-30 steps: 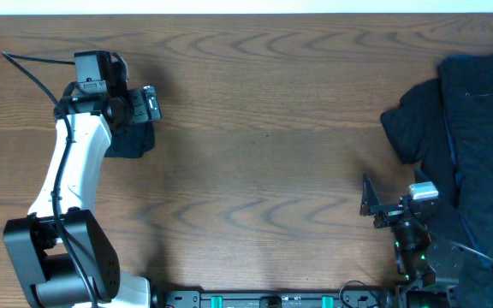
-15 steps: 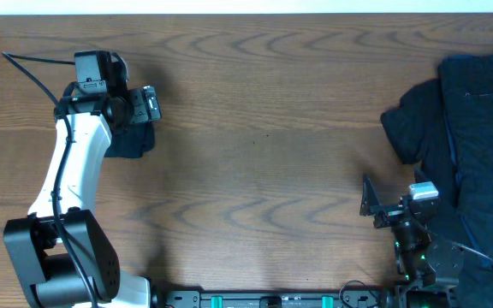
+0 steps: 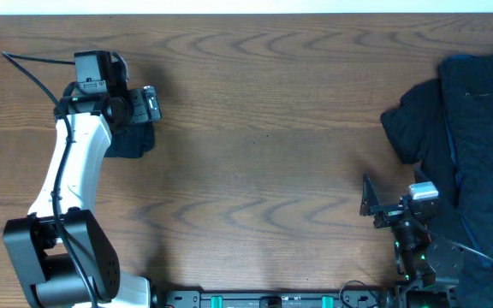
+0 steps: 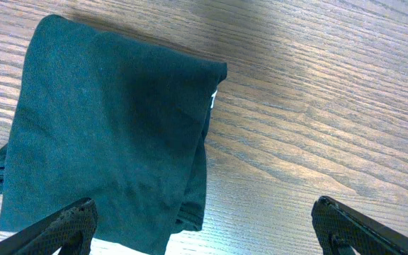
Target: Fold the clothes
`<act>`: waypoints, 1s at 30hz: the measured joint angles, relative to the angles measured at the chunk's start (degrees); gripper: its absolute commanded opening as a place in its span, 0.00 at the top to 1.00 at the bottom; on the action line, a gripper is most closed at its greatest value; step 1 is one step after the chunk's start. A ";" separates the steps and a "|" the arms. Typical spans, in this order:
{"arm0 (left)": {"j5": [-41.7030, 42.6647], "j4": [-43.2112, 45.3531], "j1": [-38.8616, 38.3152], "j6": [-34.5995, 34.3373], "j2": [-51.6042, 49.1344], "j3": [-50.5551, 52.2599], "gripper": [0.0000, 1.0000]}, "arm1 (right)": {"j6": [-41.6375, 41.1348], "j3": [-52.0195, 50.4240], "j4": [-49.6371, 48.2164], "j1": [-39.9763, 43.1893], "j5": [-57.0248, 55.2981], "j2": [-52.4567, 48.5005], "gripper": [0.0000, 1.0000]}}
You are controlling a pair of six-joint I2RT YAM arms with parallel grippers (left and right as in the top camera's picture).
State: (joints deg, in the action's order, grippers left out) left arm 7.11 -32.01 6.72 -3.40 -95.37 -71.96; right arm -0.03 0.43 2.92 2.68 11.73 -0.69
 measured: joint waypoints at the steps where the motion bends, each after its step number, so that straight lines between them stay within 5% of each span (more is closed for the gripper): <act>1: 0.00 -0.04 0.00 0.00 0.00 0.00 0.02 | 0.00 0.00 0.00 0.00 0.00 0.00 0.01; 9: -0.02 -4.17 0.00 0.00 5.31 0.44 0.02 | 0.02 0.00 0.00 0.00 0.02 0.00 0.01; 18: -0.02 -4.83 -0.44 0.00 30.64 1.44 0.02 | 0.00 0.00 0.02 0.00 0.00 0.00 0.01; 30: 0.02 4.81 -1.22 0.00 61.59 30.71 0.02 | 0.00 0.00 0.02 0.00 0.00 0.00 0.01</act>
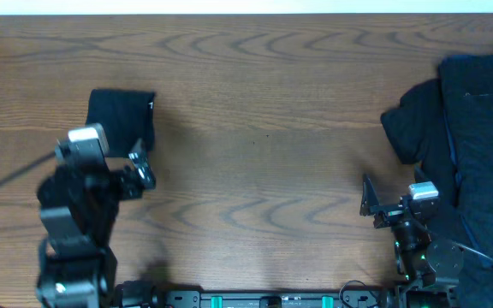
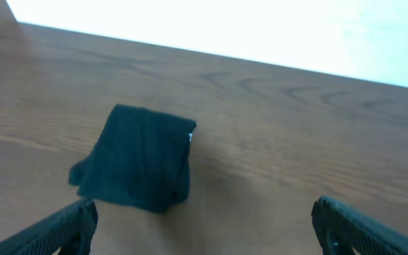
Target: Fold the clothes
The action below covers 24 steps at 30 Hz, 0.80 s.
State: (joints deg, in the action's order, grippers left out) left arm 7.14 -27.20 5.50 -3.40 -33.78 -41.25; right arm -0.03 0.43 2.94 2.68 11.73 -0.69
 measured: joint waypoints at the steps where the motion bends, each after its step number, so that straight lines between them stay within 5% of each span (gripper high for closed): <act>1: -0.02 0.92 0.00 0.00 1.79 2.40 0.02 | 0.00 0.00 0.02 0.00 0.00 0.00 0.01; 13: -0.02 21.33 -0.09 0.00 16.96 28.17 0.02 | 0.00 0.00 0.00 0.00 0.00 0.00 0.01; 24: -0.02 27.32 -1.86 0.00 22.58 37.46 0.02 | 0.00 0.00 0.00 0.00 0.00 0.00 0.01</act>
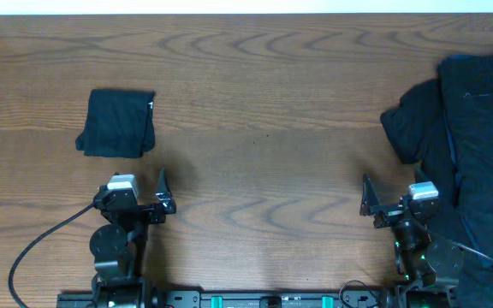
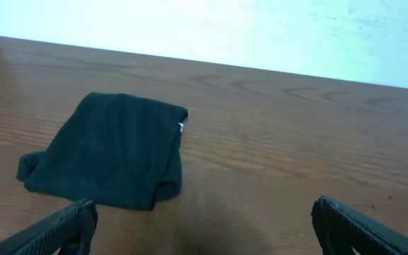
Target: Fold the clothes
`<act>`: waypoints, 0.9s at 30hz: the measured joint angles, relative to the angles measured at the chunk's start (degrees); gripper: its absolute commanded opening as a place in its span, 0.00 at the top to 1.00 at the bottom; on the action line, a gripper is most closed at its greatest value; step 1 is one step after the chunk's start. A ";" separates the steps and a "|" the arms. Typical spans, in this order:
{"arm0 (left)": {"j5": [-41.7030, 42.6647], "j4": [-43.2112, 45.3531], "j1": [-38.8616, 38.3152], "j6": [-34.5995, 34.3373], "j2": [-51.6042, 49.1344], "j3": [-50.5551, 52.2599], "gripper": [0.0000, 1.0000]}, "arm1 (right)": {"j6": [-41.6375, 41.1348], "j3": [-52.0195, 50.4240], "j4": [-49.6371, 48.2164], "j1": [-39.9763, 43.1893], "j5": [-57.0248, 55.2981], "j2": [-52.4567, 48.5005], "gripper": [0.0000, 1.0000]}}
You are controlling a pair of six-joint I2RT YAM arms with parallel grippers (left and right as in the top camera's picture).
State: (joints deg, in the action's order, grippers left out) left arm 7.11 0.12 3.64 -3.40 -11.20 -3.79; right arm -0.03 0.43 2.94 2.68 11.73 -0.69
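Note:
A small dark garment (image 1: 118,134), folded into a neat square, lies on the table at the left; the left wrist view shows the folded garment (image 2: 108,150) ahead of the fingers. My left gripper (image 1: 148,205) sits pulled back near the front edge, open and holding nothing, its fingertips (image 2: 62,221) spread wide. A heap of dark unfolded clothes (image 1: 465,120) is piled at the far right. My right gripper (image 1: 382,208) rests near the front right, just left of the heap; its fingers are seen too small to judge.
The wooden table (image 1: 264,128) stretches between the folded piece and the heap. A black cable (image 1: 45,248) trails from the left arm near the front edge. The back table edge meets a white wall (image 2: 261,28).
My left arm has drawn further back toward the front edge and settled low. The folded garment lies in the same spot. The right arm and the heap are unchanged.
First my left gripper hovered open right over the folded garment at the back left. Then it was pulled away, leaving the garment lying alone. Now the arm rests at the front edge; the right arm stayed still throughout.

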 measured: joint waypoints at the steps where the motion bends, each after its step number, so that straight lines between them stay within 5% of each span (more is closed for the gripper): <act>1: 0.00 0.04 0.00 0.00 0.50 0.35 0.02 | 0.00 0.00 0.00 0.00 0.00 0.00 0.01; 27: -1.14 -1.38 0.00 0.46 10.45 2.75 0.02 | 0.00 0.00 0.00 0.00 0.00 0.00 0.01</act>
State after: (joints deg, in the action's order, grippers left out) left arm 5.98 -1.26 3.64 -2.94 -0.75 -1.04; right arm -0.03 0.43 2.94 2.68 11.73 -0.69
